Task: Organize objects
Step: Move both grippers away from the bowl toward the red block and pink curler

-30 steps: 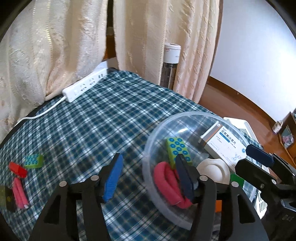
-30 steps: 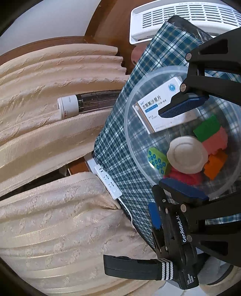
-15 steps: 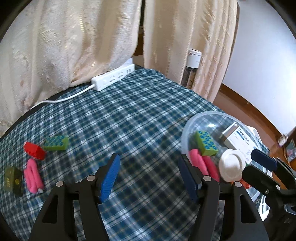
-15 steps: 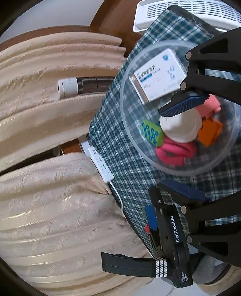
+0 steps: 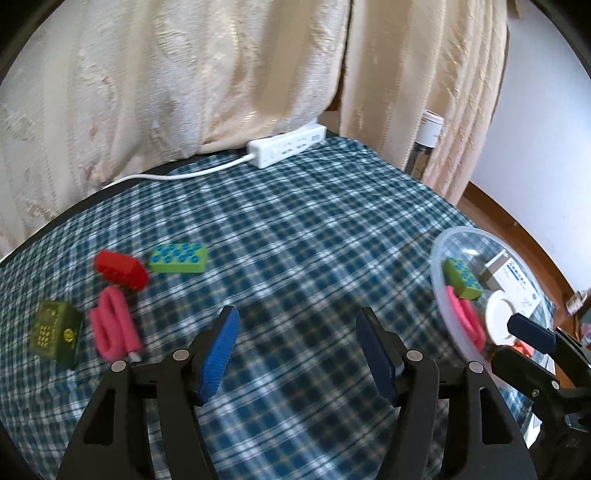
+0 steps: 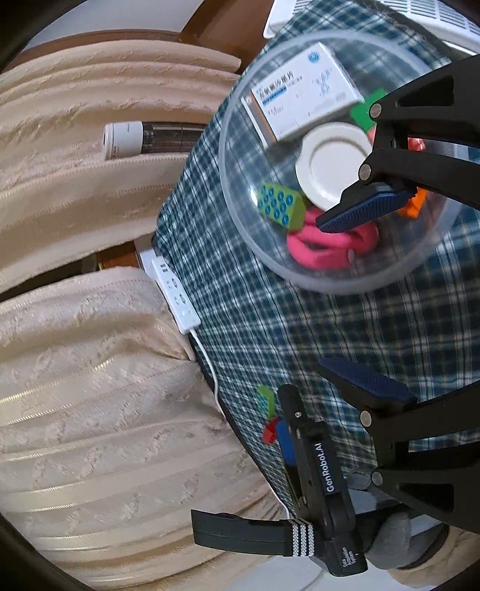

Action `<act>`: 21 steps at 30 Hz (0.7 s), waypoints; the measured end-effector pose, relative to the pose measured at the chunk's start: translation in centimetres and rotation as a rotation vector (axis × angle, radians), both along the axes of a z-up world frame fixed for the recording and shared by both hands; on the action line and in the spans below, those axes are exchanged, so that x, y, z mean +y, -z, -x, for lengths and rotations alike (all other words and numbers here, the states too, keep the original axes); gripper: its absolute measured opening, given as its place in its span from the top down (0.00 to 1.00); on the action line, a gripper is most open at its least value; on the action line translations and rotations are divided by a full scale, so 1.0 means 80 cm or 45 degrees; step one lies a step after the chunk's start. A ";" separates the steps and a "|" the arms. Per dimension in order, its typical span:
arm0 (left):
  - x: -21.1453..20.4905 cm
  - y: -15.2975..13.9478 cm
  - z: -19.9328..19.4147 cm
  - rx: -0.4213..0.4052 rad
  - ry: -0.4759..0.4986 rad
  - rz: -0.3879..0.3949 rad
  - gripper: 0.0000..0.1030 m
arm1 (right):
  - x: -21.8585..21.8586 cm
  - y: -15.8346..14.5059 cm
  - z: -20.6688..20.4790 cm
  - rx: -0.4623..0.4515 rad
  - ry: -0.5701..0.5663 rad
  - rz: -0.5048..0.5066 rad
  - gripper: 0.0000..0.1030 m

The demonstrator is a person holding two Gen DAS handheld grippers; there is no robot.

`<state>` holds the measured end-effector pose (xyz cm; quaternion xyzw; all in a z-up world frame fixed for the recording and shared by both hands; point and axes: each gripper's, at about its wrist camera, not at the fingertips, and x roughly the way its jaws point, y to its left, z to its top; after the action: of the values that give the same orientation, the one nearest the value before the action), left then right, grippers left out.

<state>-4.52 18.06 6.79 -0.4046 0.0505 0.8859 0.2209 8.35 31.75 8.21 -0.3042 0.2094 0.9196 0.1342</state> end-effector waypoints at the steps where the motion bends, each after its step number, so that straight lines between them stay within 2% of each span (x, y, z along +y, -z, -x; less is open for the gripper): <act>1: -0.006 0.000 0.001 -0.001 -0.008 0.000 0.35 | -0.004 0.001 0.003 -0.004 -0.012 0.006 0.29; 5: -0.030 0.002 0.005 0.000 -0.043 0.004 0.35 | -0.017 0.002 0.012 -0.008 -0.037 0.015 0.17; 21: -0.155 0.013 0.030 0.037 -0.290 0.088 0.34 | -0.063 0.012 0.051 -0.075 -0.152 0.039 0.17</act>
<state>-6.94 5.65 5.78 -0.4022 0.0380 0.9088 0.1040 4.30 26.73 7.25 -0.3451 0.2008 0.9133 0.0805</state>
